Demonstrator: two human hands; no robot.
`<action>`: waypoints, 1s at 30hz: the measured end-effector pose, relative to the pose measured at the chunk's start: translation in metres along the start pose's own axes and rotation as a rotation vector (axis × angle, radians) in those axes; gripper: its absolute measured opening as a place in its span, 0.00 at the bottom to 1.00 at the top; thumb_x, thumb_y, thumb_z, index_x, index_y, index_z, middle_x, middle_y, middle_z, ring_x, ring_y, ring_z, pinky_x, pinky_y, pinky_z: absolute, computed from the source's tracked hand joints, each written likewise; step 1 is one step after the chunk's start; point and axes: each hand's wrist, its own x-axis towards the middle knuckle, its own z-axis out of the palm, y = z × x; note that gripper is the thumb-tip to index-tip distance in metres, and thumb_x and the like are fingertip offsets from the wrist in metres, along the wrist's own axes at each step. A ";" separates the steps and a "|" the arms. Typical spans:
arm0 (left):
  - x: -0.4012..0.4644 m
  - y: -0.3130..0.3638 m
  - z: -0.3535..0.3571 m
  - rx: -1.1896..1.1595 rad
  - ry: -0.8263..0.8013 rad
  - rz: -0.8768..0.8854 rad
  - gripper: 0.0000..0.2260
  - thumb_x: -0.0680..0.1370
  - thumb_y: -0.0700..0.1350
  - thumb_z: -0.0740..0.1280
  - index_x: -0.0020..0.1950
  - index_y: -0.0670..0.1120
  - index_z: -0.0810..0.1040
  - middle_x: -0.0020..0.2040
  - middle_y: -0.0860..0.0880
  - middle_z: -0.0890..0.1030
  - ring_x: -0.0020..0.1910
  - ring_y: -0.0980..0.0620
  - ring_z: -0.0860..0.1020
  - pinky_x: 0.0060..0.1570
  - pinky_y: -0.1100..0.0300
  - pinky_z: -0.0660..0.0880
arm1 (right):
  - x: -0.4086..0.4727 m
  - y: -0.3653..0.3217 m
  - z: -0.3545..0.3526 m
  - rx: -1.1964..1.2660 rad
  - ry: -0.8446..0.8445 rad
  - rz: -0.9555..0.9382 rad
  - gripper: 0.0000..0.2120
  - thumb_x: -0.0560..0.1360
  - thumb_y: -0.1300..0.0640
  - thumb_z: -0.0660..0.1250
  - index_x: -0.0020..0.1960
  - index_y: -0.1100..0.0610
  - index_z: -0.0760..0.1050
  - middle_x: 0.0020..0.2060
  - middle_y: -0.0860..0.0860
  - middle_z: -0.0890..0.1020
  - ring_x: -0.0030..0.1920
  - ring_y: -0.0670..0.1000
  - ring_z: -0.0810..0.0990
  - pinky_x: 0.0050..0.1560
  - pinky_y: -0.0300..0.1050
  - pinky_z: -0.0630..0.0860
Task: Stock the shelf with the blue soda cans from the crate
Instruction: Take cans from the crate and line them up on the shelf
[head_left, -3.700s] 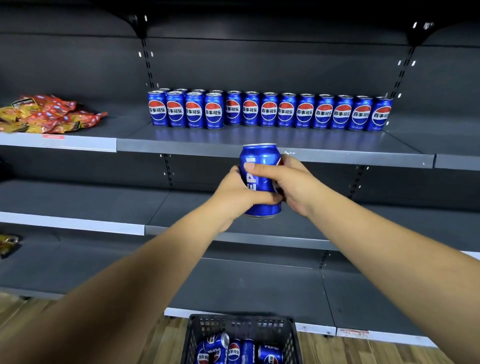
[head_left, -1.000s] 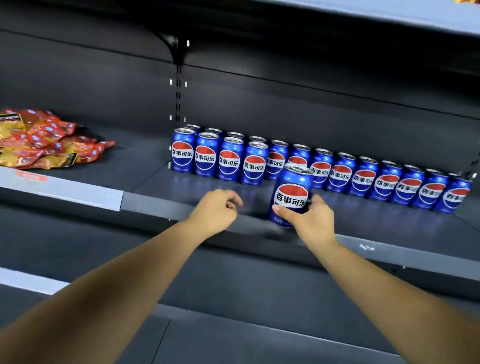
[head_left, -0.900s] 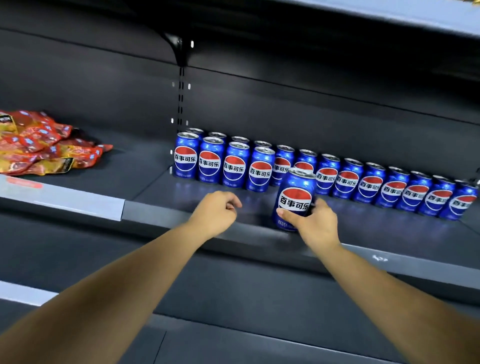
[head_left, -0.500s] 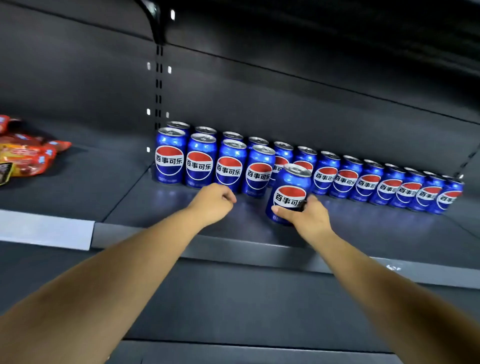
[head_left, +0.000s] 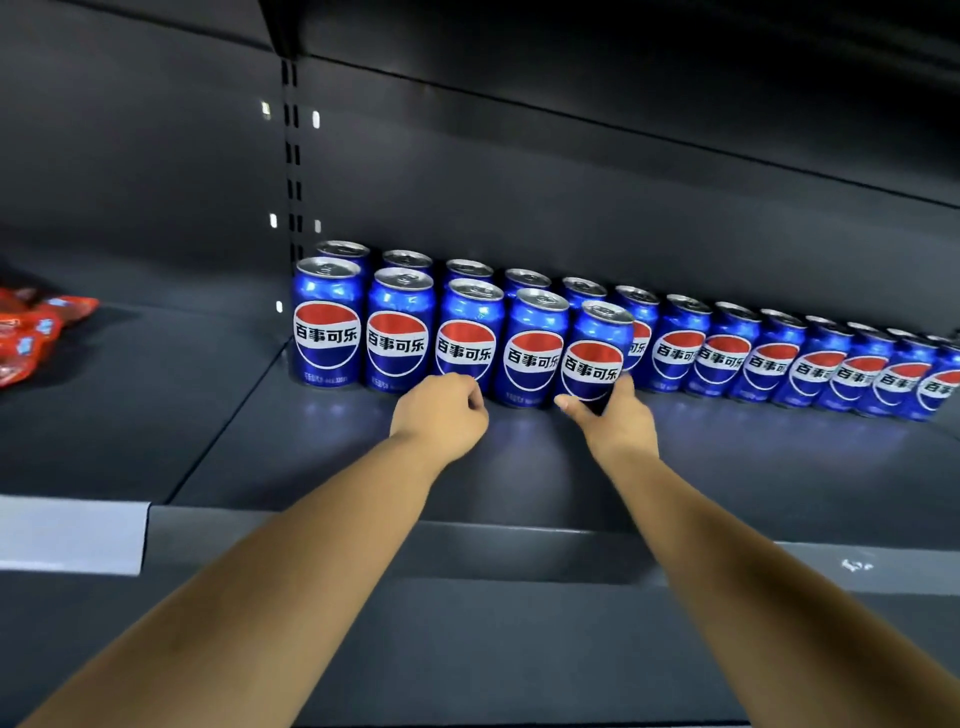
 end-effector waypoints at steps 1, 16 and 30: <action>0.001 0.000 0.000 -0.002 0.003 0.002 0.06 0.76 0.42 0.61 0.45 0.49 0.77 0.48 0.52 0.80 0.45 0.52 0.73 0.42 0.60 0.68 | 0.002 0.002 0.003 -0.046 -0.007 0.003 0.34 0.72 0.46 0.71 0.70 0.60 0.60 0.67 0.56 0.72 0.67 0.60 0.70 0.66 0.55 0.68; 0.001 0.000 -0.001 -0.033 0.006 -0.010 0.05 0.76 0.42 0.61 0.42 0.49 0.74 0.44 0.53 0.78 0.44 0.51 0.73 0.41 0.60 0.67 | 0.004 0.002 0.006 -0.206 0.023 0.055 0.35 0.71 0.40 0.70 0.67 0.61 0.65 0.62 0.58 0.76 0.63 0.60 0.74 0.60 0.55 0.73; -0.031 0.009 -0.014 -0.116 -0.063 -0.019 0.08 0.76 0.39 0.61 0.42 0.48 0.77 0.43 0.50 0.78 0.49 0.48 0.77 0.49 0.55 0.74 | -0.044 -0.015 -0.020 -0.343 -0.029 0.074 0.47 0.72 0.35 0.64 0.76 0.64 0.48 0.69 0.58 0.69 0.69 0.59 0.67 0.65 0.56 0.69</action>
